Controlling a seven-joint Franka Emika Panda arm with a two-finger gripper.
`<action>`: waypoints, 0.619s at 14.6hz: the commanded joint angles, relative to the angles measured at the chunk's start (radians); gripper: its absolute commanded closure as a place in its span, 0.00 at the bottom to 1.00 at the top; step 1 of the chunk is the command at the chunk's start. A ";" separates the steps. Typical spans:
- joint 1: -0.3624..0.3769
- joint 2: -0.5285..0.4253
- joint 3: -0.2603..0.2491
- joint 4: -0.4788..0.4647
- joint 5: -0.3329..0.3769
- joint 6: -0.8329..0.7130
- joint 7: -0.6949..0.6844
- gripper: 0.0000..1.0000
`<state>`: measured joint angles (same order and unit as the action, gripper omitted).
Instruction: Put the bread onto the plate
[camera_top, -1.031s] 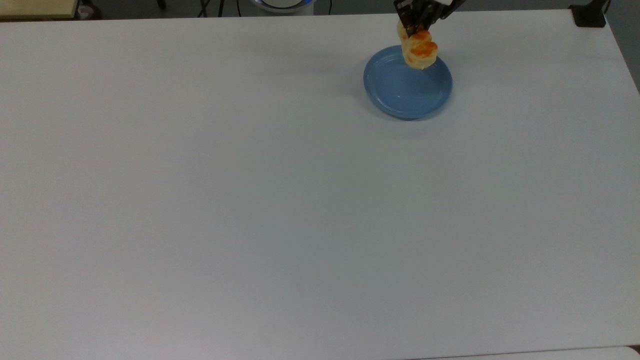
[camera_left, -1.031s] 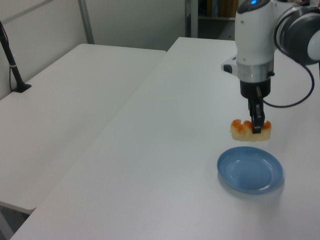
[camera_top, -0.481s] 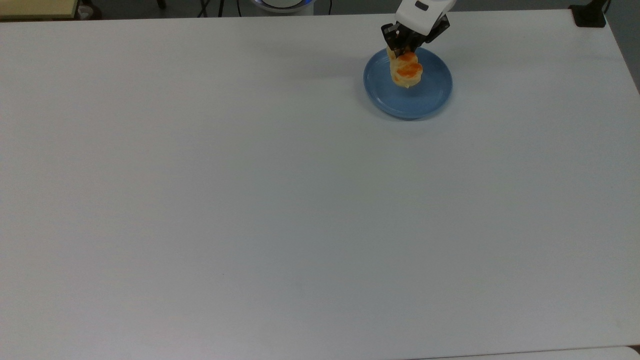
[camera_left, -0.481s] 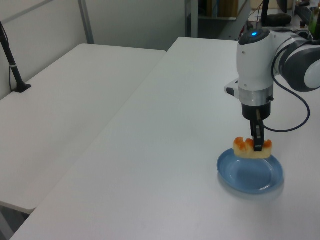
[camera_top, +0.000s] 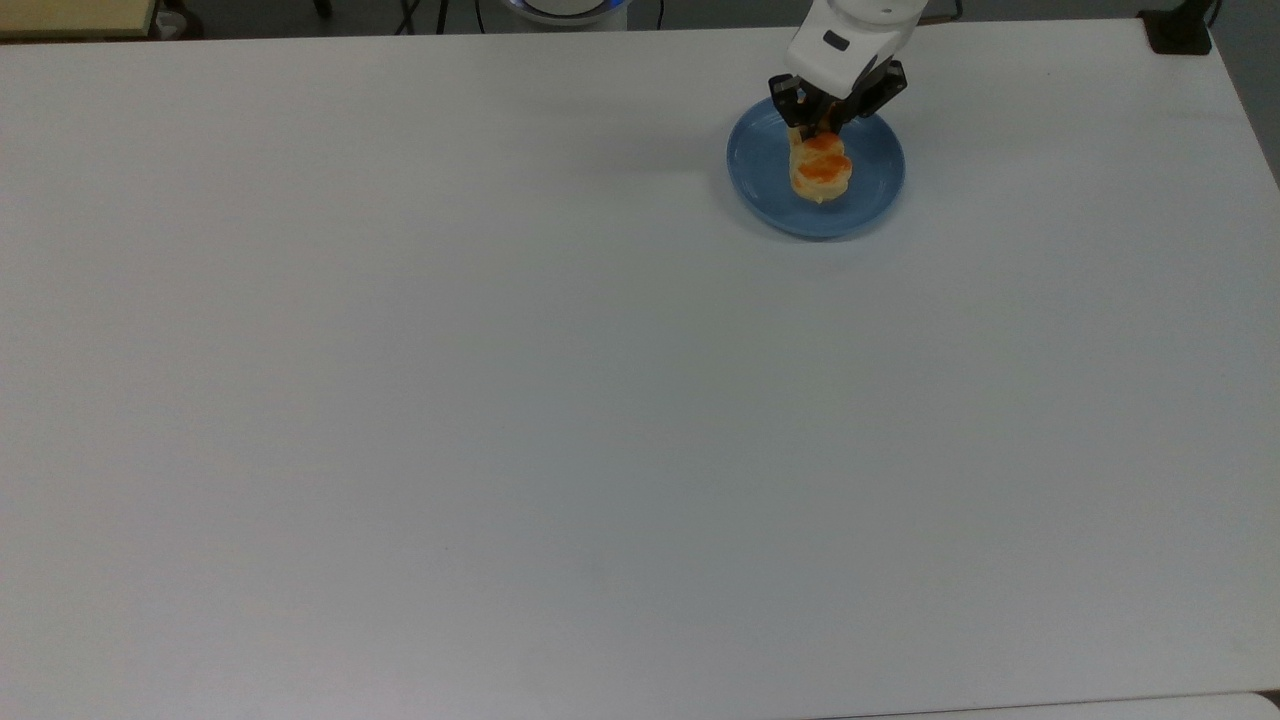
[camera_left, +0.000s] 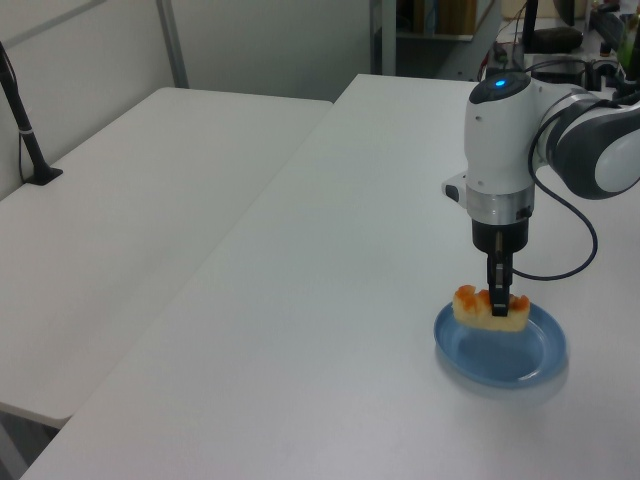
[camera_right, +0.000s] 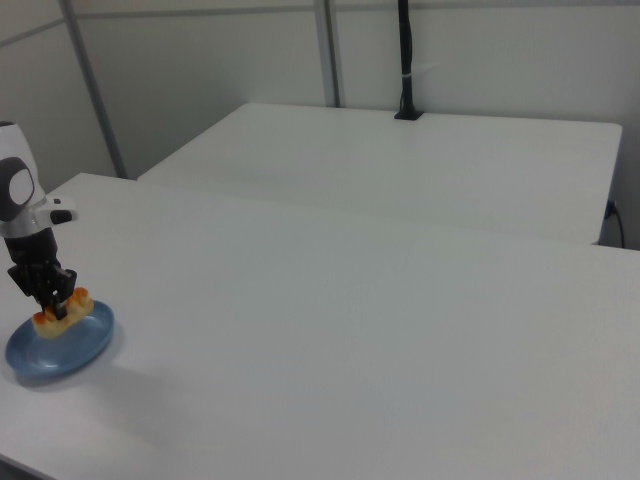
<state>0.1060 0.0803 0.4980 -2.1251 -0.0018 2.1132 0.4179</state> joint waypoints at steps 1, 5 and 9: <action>0.012 0.030 -0.001 -0.010 -0.007 0.037 0.033 0.75; 0.018 0.048 -0.001 -0.009 -0.026 0.036 0.047 0.27; 0.023 0.049 -0.001 -0.009 -0.081 0.021 0.110 0.00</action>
<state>0.1139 0.1360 0.4992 -2.1254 -0.0407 2.1261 0.4636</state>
